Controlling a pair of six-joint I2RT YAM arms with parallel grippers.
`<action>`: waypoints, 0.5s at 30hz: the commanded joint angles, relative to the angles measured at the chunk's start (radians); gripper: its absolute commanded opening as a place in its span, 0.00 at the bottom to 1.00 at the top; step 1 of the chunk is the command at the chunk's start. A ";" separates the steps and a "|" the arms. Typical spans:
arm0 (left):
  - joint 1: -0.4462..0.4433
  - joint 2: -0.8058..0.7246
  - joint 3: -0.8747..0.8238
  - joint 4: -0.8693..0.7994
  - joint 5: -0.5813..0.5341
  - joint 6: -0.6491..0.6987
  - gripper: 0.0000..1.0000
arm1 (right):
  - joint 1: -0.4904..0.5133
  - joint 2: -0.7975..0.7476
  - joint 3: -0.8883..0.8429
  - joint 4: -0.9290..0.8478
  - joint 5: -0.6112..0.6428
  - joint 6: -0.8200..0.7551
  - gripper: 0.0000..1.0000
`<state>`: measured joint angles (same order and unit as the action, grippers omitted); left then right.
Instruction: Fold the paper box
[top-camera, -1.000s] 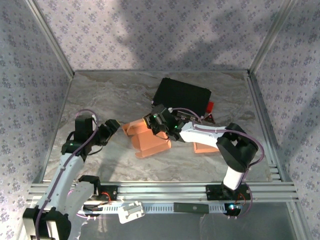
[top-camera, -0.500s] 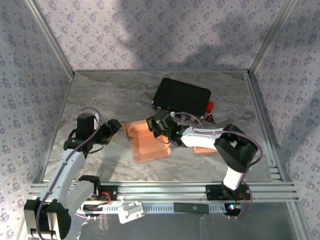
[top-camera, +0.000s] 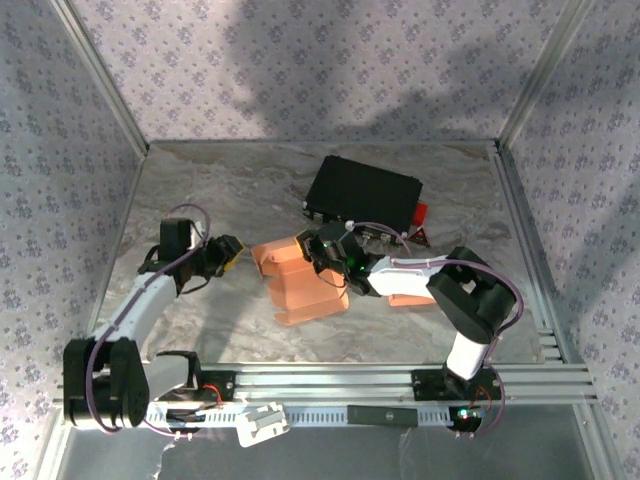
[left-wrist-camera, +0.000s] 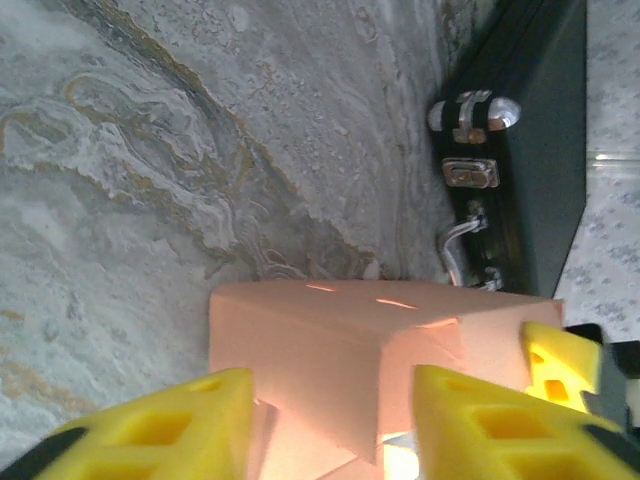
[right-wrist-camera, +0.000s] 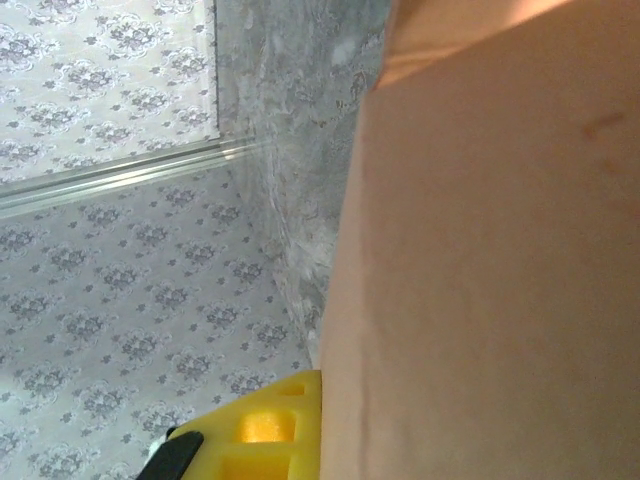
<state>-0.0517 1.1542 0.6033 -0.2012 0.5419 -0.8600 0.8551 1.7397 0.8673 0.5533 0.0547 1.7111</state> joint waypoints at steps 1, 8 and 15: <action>0.009 0.047 -0.012 0.096 0.032 0.030 0.33 | -0.003 0.029 -0.040 0.013 -0.004 -0.044 0.00; 0.006 0.093 -0.062 0.102 -0.030 0.222 0.21 | -0.014 0.021 -0.048 0.010 -0.022 -0.062 0.00; -0.064 0.110 -0.107 0.215 -0.135 0.338 0.26 | -0.021 0.014 -0.028 -0.038 -0.047 -0.088 0.00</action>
<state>-0.0895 1.2522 0.4843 -0.0631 0.4599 -0.6170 0.8410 1.7405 0.8364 0.6071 0.0208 1.6726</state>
